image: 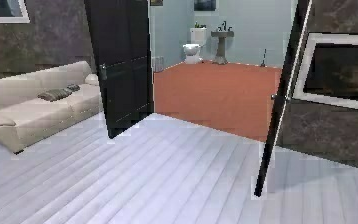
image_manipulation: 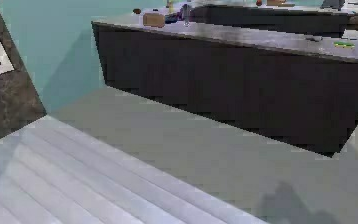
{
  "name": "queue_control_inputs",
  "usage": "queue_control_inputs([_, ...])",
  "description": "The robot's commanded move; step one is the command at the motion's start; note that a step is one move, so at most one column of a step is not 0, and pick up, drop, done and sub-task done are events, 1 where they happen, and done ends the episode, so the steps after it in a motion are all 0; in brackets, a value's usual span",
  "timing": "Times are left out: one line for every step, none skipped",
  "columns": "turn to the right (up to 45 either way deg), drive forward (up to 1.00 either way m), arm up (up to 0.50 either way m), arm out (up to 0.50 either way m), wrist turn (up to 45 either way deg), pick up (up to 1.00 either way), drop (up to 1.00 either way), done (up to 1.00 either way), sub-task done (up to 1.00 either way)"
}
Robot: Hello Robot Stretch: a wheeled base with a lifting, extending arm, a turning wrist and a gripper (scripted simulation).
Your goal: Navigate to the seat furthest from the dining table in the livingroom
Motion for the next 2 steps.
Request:
queue_control_inputs([12.0,0.0,0.0,0.0,0.0,0.0,0.0,0.0,0.0])
queue_control_inputs([0.0,0.1,0.0,0.0,0.0,0.0,0.0,0.0,0.0])
